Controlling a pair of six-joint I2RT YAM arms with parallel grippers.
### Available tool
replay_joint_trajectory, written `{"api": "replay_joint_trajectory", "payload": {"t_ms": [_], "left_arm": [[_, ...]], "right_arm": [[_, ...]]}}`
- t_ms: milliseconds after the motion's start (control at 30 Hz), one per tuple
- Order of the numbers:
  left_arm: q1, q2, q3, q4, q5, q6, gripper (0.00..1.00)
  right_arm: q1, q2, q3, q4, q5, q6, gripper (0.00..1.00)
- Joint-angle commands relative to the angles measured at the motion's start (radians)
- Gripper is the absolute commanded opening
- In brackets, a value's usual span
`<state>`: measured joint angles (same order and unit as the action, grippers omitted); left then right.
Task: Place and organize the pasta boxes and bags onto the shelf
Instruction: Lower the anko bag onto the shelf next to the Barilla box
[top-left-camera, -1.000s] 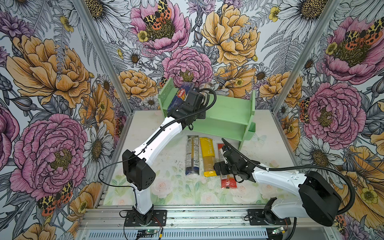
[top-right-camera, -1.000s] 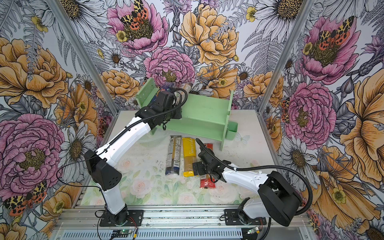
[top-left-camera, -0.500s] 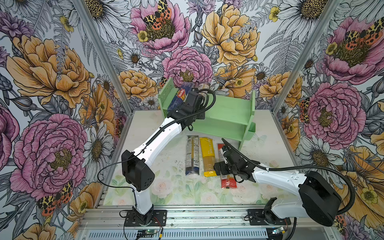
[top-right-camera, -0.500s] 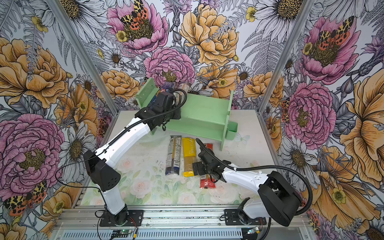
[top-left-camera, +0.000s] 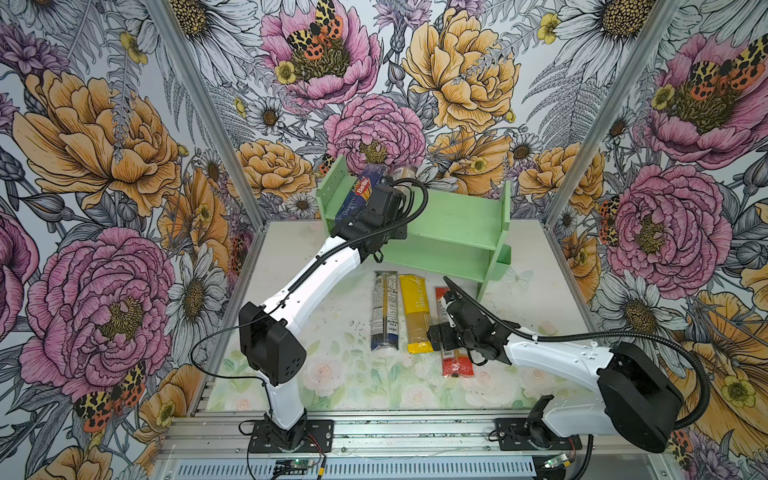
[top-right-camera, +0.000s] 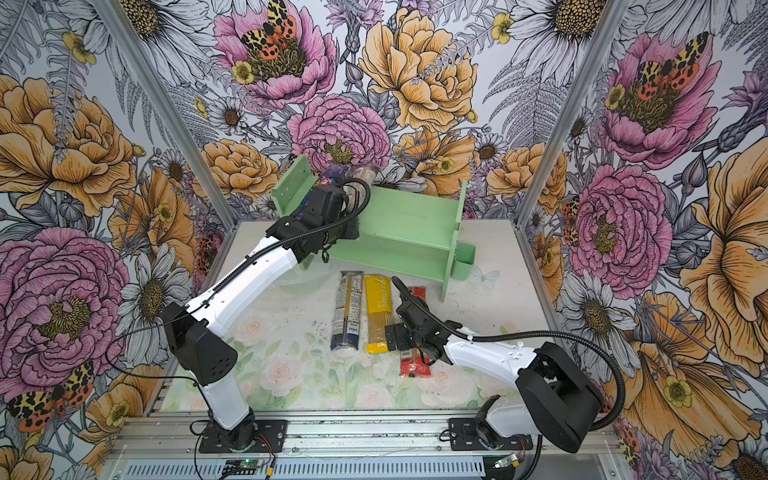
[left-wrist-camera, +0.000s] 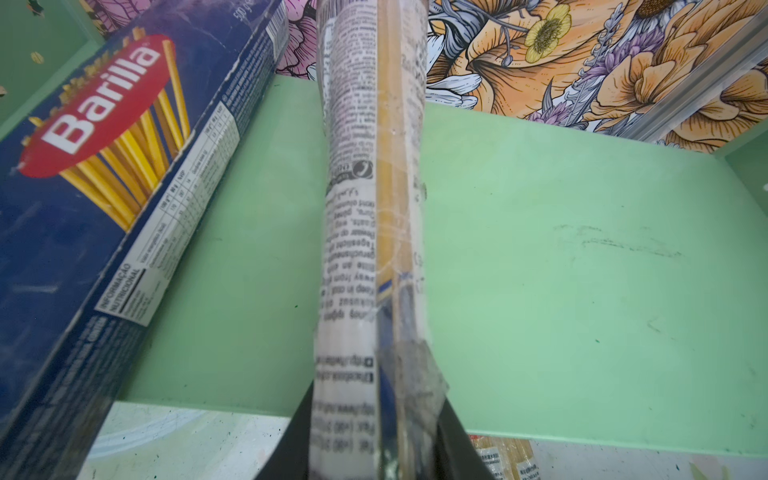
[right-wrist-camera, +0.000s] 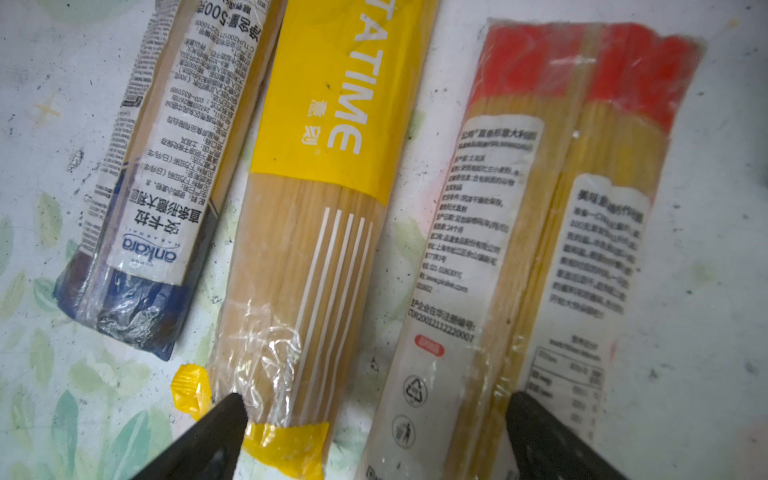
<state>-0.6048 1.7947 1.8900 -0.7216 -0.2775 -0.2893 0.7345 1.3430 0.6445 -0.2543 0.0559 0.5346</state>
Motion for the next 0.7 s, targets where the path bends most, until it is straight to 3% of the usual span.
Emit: {"api": "replay_joint_trajectory", "payload": {"t_ms": [0, 667], "left_arm": [[0.011, -0.083, 0.007, 0.138, -0.045, -0.01, 0.22], [0.01, -0.08, 0.004, 0.139, -0.031, -0.015, 0.29]], "right_arm": [[0.006, -0.024, 0.001, -0.008, 0.013, 0.016, 0.99], [0.006, -0.062, -0.019, -0.013, 0.014, 0.018, 0.99]]}}
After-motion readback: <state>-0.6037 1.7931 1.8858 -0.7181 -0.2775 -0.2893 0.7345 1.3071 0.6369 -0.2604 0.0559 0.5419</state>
